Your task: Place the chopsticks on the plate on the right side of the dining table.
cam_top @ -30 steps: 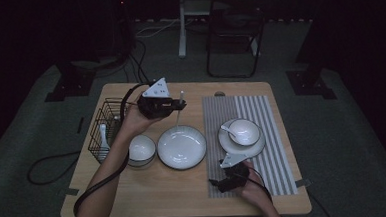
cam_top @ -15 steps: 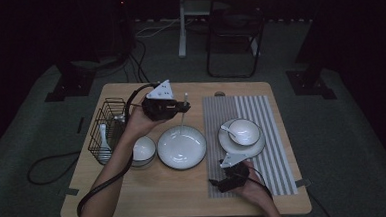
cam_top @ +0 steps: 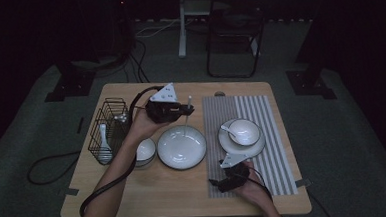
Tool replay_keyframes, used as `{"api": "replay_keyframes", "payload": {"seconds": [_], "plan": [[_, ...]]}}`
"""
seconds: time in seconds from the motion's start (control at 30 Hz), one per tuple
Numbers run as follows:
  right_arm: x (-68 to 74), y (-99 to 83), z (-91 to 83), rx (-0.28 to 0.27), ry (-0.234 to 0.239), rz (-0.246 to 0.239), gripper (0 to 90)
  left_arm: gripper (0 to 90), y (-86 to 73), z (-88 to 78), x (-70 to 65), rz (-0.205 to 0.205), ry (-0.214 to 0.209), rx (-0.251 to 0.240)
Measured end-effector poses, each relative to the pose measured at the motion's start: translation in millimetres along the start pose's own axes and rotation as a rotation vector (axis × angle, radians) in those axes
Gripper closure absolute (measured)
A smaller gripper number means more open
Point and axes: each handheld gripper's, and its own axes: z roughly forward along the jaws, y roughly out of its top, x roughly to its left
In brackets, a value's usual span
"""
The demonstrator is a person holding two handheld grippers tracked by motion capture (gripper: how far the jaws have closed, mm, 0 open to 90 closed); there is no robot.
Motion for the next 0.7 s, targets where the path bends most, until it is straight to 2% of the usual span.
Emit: {"api": "replay_keyframes", "payload": {"seconds": [0.1,0.3,0.43,0.53,0.7], "plan": [[0.4,0.1,-0.2,0.001,-0.003,0.001,17.0,84.6,0.1,2.6,-1.4,0.001,-0.009,-0.006],[1.1,0.3,-2.7,-0.003,-0.014,0.01,25.9,84.7,1.4,6.8,-4.0,0.0,-0.02,-0.017],[1.4,3.1,-9.9,-0.032,-0.023,0.027,33.6,84.6,2.7,9.7,-6.4,-0.001,-0.03,-0.023],[0.7,5.3,-14.3,-0.044,-0.026,0.017,38.2,84.7,3.0,10.8,-8.0,-0.002,-0.033,-0.026],[0.1,9.3,-21.8,-0.072,-0.051,0.019,41.0,84.6,4.3,13.4,-10.3,-0.005,-0.048,-0.04]]}}
